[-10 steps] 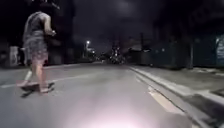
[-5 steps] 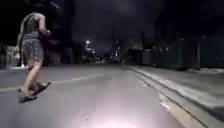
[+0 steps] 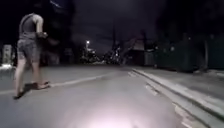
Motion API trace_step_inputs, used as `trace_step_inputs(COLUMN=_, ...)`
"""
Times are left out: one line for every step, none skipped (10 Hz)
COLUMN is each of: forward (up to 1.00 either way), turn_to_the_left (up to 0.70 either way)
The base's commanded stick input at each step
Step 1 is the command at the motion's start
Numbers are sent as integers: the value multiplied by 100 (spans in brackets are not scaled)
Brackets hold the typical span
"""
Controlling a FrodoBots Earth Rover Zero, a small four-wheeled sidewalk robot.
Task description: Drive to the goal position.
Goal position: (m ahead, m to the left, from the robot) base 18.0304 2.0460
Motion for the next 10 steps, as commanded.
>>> trace_step_inputs(forward=100, turn_to_the_left=0)
trace_step_inputs(forward=100, turn_to_the_left=0)
trace_step_inputs(forward=100, turn_to_the_left=0)
trace_step_inputs(forward=100, turn_to_the_left=0)
trace_step_inputs(forward=100, turn_to_the_left=0)
trace_step_inputs(forward=100, turn_to_the_left=0)
trace_step_inputs(forward=100, turn_to_the_left=0)
trace_step_inputs(forward=100, turn_to_the_left=0)
trace_step_inputs(forward=100, turn_to_the_left=0)
trace_step_inputs(forward=100, turn_to_the_left=0)
